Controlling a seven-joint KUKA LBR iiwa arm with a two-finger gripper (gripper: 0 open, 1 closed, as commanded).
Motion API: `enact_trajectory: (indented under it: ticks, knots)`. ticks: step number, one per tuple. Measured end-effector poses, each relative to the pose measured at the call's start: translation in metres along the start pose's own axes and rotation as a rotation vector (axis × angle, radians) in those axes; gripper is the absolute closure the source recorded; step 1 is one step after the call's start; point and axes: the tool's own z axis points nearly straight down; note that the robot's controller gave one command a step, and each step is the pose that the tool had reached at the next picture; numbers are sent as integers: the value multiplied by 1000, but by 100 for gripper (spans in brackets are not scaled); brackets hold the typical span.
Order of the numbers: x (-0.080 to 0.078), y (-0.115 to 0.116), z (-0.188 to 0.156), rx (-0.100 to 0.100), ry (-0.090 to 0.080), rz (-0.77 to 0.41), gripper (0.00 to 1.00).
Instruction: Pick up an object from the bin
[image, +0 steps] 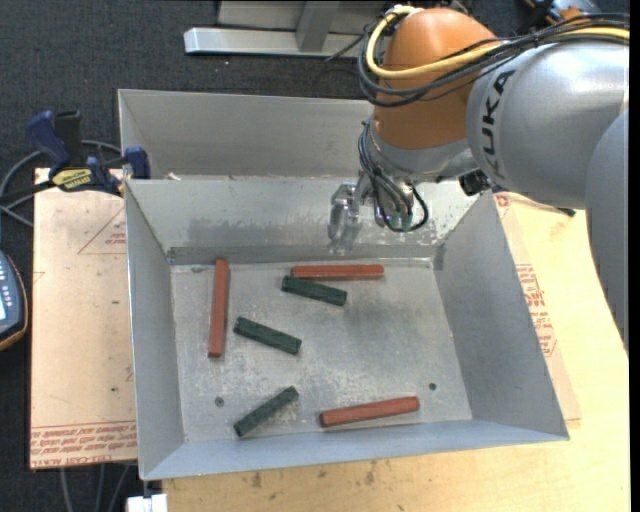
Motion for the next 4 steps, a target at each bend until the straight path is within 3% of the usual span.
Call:
enact_trajectory:
  ticks: [1,2,3,4]
  knots:
    - [2,-1,5,2,9,0,0]
    - [83,40,149,1,22,-204,0]
    - [79,39,144,0,13,-201,100]
    - [46,86,1,-3,3,-607,100]
